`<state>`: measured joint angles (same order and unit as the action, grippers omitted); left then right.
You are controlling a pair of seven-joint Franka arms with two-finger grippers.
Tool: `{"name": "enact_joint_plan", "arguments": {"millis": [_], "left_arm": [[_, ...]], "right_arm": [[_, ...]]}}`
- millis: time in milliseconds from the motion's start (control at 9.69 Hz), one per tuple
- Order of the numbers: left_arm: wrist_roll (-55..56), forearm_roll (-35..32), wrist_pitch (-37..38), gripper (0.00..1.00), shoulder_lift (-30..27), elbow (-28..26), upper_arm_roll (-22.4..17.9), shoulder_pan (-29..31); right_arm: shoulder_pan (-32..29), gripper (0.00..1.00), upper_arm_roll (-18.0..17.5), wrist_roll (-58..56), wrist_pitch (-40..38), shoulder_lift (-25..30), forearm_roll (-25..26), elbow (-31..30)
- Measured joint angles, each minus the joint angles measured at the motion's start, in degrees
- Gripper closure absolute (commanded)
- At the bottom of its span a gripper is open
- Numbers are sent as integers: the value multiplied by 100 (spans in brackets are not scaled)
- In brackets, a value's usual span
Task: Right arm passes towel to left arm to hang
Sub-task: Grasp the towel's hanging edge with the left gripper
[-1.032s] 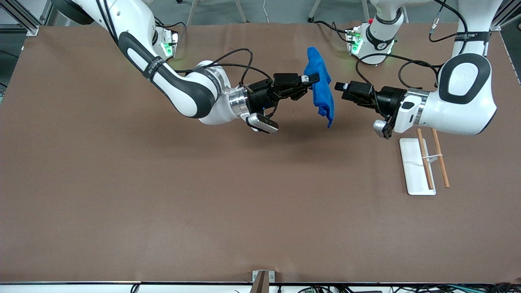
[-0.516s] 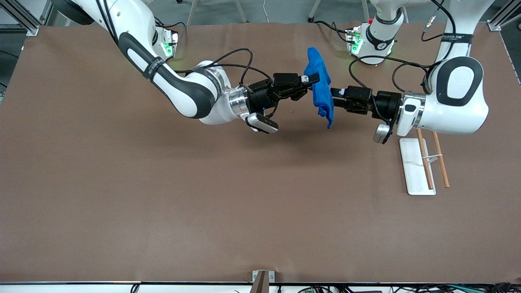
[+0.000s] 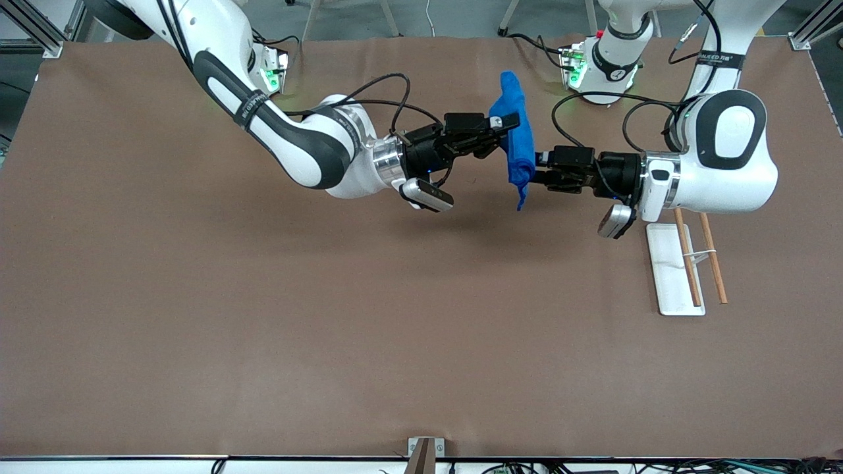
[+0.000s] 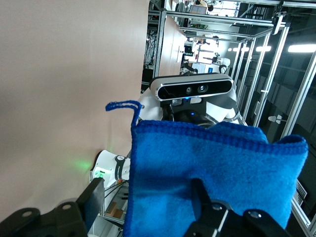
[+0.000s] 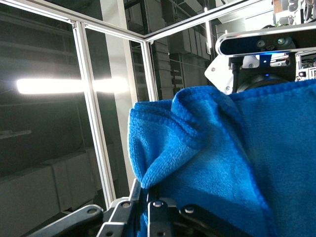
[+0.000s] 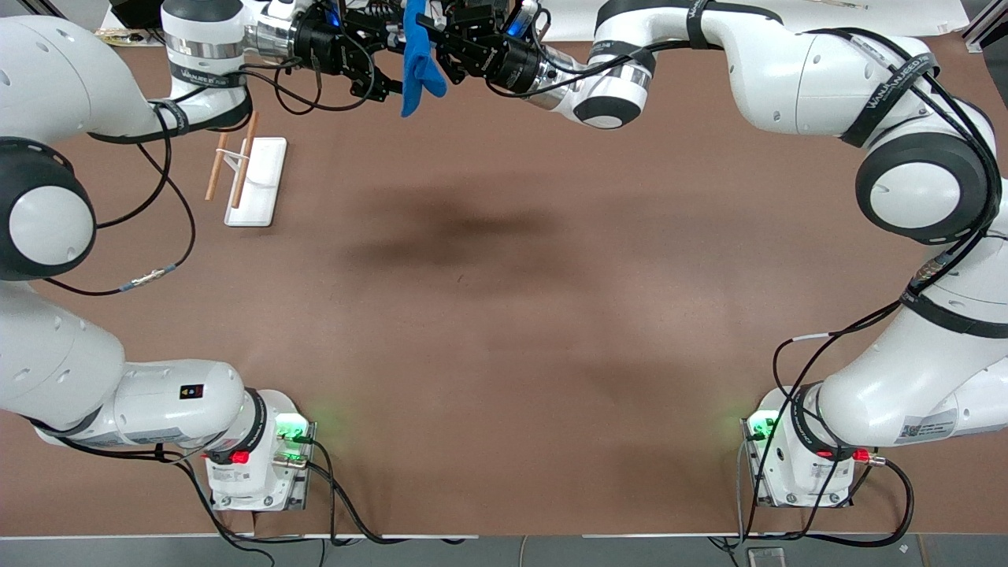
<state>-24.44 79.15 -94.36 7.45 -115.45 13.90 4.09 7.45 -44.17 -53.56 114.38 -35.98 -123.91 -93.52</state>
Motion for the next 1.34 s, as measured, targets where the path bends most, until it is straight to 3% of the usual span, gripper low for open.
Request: {"name": "enact_joint_plan", "arguments": {"millis": [103, 826, 1135, 1239, 1342], "left_arm": [[-87, 7, 0, 99, -32, -60, 0, 11], [-243, 20, -22, 100, -103, -95, -1, 142], [-245, 20, -22, 100, -103, -109, 0, 155], [-248, -19, -22, 100, -103, -124, 0, 187], [-251, -114, 18, 100, -100, -136, -1, 258]], "right_arm": [[0, 99, -1, -1, 0, 0, -4, 0], [0, 99, -48, -11, 4, 0, -125, 0], [0, 94, -49, -12, 7, 0, -130, 0], [-2, 1, -49, -12, 10, -1, -131, 0], [-9, 0, -49, -12, 34, -2, -131, 0]]}}
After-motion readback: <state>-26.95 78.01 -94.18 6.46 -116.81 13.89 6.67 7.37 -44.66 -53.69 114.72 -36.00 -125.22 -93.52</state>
